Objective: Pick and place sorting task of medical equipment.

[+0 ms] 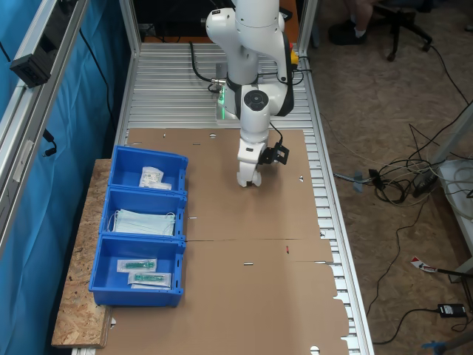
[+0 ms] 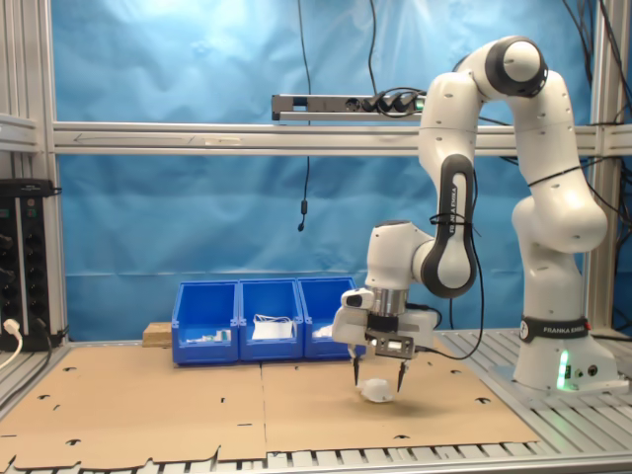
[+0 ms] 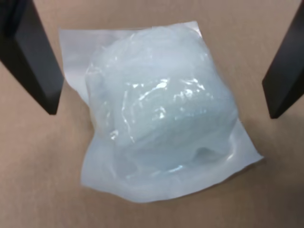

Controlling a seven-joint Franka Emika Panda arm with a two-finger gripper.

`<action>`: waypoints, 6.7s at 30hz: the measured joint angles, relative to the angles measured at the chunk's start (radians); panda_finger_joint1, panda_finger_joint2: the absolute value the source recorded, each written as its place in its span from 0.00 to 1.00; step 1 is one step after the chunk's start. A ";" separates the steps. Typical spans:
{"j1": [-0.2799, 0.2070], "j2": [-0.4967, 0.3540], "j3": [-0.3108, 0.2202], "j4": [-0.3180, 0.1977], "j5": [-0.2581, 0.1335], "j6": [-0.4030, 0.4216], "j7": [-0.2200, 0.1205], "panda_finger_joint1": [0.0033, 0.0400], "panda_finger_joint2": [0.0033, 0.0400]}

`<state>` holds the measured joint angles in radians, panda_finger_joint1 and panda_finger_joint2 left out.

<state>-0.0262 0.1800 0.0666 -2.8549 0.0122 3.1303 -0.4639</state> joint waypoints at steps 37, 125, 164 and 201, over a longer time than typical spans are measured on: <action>0.000 0.035 -0.023 0.000 0.000 0.006 0.000 1.00 1.00; 0.000 0.035 -0.029 0.000 0.000 0.006 0.000 0.07 0.07; -0.049 -0.472 -0.034 0.158 0.000 -0.835 0.000 0.07 0.07; -0.652 -0.452 0.130 0.394 0.000 -1.109 0.000 0.07 0.07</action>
<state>-0.6784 -0.2716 0.1962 -2.4612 0.0121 2.0215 -0.4639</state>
